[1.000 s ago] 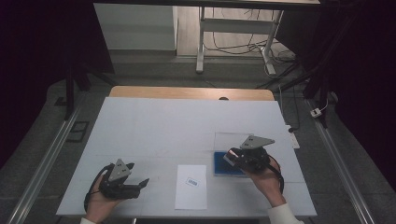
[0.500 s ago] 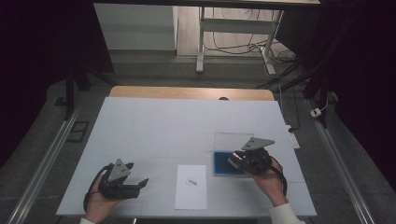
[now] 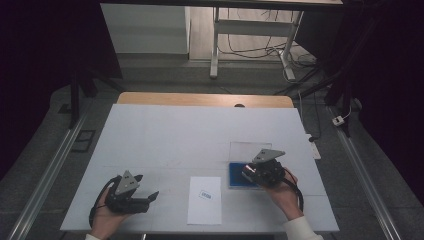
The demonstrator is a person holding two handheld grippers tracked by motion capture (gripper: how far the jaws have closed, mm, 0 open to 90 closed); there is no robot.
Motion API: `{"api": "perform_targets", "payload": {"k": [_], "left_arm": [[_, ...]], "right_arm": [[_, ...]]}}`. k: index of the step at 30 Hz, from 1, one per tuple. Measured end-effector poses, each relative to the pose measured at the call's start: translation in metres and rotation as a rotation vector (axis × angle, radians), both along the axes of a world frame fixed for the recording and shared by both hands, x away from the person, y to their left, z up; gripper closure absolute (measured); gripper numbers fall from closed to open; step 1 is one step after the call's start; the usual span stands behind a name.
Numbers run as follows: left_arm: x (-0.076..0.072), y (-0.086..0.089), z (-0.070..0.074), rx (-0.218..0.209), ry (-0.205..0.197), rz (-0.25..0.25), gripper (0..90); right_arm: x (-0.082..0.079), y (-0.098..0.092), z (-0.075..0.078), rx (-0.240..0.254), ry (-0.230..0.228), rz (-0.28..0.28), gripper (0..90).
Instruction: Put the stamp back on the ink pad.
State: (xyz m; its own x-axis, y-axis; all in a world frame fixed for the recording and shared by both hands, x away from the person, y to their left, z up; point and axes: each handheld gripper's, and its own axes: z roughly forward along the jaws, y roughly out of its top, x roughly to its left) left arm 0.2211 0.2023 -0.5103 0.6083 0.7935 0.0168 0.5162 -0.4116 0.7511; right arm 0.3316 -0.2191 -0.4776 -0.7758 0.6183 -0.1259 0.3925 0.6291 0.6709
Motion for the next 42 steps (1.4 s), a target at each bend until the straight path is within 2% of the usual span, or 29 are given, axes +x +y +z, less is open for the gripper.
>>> {"api": "perform_targets", "payload": {"k": [2,3,5,12,16,18,21,23,26,30,37,42], "left_arm": [[0.000,0.000,0.000,0.001,0.001,0.000,21.7],[0.000,-0.001,0.000,0.004,0.002,-0.001,21.7],[0.000,-0.001,-0.001,0.004,0.003,-0.003,21.7],[0.000,0.000,-0.003,0.004,0.008,-0.003,21.7],[-0.001,0.000,-0.002,0.001,0.008,-0.004,21.7],[-0.001,0.000,-0.002,0.001,0.008,-0.005,21.7],[-0.001,0.000,-0.003,0.001,0.009,-0.005,21.7],[-0.001,0.001,-0.003,-0.002,0.009,-0.005,21.7],[-0.001,0.000,-0.003,-0.001,0.010,-0.005,21.7],[-0.001,0.000,-0.004,0.000,0.011,-0.005,21.7],[0.000,0.000,-0.004,0.002,0.012,-0.006,21.7],[0.000,0.000,-0.004,0.000,0.011,-0.007,21.7]], "right_arm": [[-0.001,0.000,0.000,-0.001,-0.009,0.003,68.0],[-0.001,0.000,0.000,0.010,-0.016,0.005,64.4],[-0.002,-0.002,0.001,0.044,-0.014,-0.004,56.9],[-0.015,-0.018,0.007,0.134,-0.058,-0.014,44.1],[-0.027,-0.036,0.004,0.126,-0.094,-0.029,38.5],[-0.033,-0.046,0.002,0.144,-0.102,-0.039,37.7],[-0.040,-0.059,-0.003,0.178,-0.089,-0.039,37.7],[-0.045,-0.067,-0.007,0.166,-0.091,-0.040,37.4],[-0.050,-0.078,-0.012,0.187,-0.088,-0.064,36.6],[-0.053,-0.090,-0.017,0.184,-0.094,-0.088,35.8],[-0.055,-0.102,-0.024,0.168,-0.084,-0.104,35.7],[-0.055,-0.103,-0.025,0.167,-0.096,-0.099,35.7]]}}
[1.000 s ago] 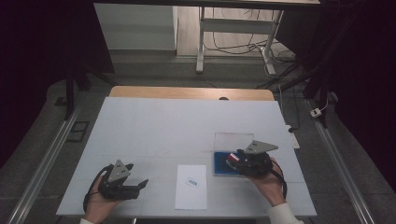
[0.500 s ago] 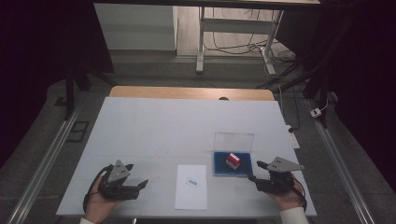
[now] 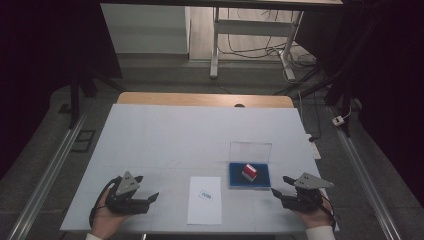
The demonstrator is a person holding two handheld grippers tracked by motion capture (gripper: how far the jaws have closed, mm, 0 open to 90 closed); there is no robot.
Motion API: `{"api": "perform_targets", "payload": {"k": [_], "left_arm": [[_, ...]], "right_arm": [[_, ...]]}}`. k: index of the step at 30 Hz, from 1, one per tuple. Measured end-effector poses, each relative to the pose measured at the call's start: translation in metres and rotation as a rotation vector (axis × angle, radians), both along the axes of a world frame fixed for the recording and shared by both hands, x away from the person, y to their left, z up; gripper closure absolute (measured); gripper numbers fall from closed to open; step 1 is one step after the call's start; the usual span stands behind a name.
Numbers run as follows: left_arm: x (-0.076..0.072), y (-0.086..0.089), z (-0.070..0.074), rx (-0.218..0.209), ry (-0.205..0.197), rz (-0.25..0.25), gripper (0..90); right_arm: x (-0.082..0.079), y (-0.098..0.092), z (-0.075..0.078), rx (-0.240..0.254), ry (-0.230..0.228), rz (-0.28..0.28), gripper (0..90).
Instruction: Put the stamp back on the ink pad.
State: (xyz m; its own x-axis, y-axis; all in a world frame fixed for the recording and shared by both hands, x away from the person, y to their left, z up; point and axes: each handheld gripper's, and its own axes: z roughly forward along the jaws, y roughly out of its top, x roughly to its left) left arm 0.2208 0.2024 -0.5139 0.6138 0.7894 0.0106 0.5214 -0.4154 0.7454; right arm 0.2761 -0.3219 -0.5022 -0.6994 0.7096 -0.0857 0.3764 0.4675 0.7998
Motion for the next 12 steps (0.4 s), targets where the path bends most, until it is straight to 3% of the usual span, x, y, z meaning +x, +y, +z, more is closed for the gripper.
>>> {"api": "perform_targets", "payload": {"k": [12], "left_arm": [[0.0003,0.0005,-0.0001,0.001,-0.002,0.001,21.6]], "right_arm": [[0.0005,0.0027,-0.0013,-0.017,-0.001,0.019,35.4]]}}
